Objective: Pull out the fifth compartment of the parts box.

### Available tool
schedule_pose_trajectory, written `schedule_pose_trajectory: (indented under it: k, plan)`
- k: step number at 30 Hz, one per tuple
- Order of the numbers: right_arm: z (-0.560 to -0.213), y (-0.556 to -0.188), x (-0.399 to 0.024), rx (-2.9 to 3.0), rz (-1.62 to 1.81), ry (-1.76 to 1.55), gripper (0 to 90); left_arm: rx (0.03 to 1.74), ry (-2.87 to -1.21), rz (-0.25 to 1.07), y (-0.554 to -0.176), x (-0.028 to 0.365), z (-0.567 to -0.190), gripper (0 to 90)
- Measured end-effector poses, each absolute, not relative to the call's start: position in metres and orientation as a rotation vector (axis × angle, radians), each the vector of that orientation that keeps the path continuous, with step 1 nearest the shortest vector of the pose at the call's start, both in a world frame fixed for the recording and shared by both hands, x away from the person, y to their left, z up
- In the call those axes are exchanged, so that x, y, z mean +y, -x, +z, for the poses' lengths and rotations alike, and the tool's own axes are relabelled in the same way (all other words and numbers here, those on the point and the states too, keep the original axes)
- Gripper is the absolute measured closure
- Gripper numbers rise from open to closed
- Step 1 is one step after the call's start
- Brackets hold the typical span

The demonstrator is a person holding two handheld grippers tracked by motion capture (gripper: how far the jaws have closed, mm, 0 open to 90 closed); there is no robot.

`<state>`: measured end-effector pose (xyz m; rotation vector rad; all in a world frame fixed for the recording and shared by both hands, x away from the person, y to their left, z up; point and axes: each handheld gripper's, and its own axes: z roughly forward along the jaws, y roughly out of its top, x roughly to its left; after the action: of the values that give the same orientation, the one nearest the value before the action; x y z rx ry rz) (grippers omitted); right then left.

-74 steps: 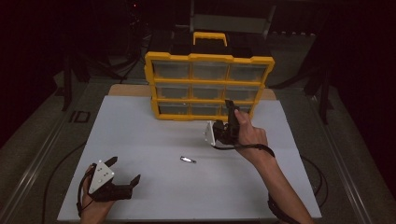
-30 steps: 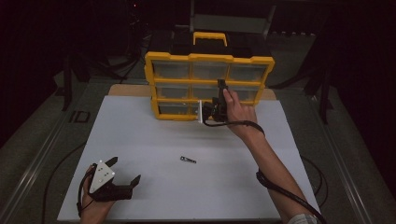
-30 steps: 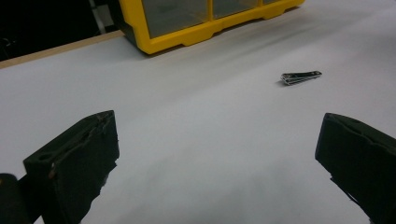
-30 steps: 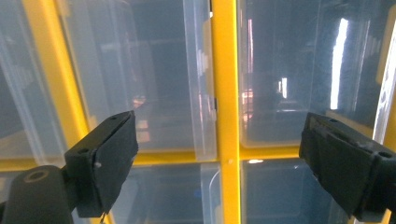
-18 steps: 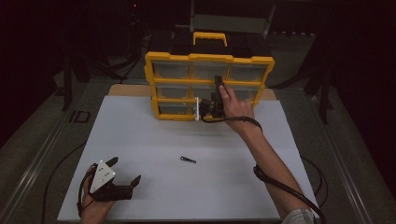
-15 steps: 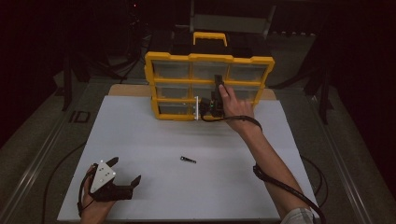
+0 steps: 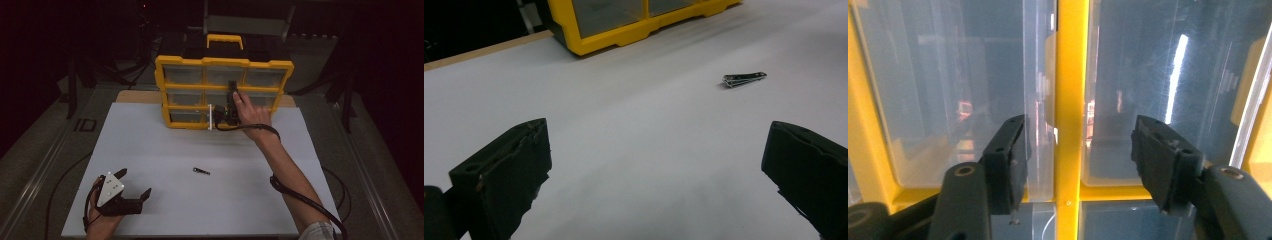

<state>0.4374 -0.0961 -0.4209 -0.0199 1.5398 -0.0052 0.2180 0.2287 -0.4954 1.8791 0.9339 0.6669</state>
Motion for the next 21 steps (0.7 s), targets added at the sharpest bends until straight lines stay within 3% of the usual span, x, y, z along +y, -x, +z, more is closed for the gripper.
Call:
schedule_pose_trajectory:
  k: [9, 21]
  plan:
    - [-0.4258, -0.4372, -0.0941, 1.535, -0.010, 0.040, 40.5, 0.932, -1.889, 0.667, -0.2182, 0.2285, -0.4956, 0.4]
    - [-0.4257, -0.4347, -0.0985, 1.506, -0.010, 0.054, 46.2, 0.931, -1.886, 0.665, -0.2179, 0.2285, -0.4955, 0.4]
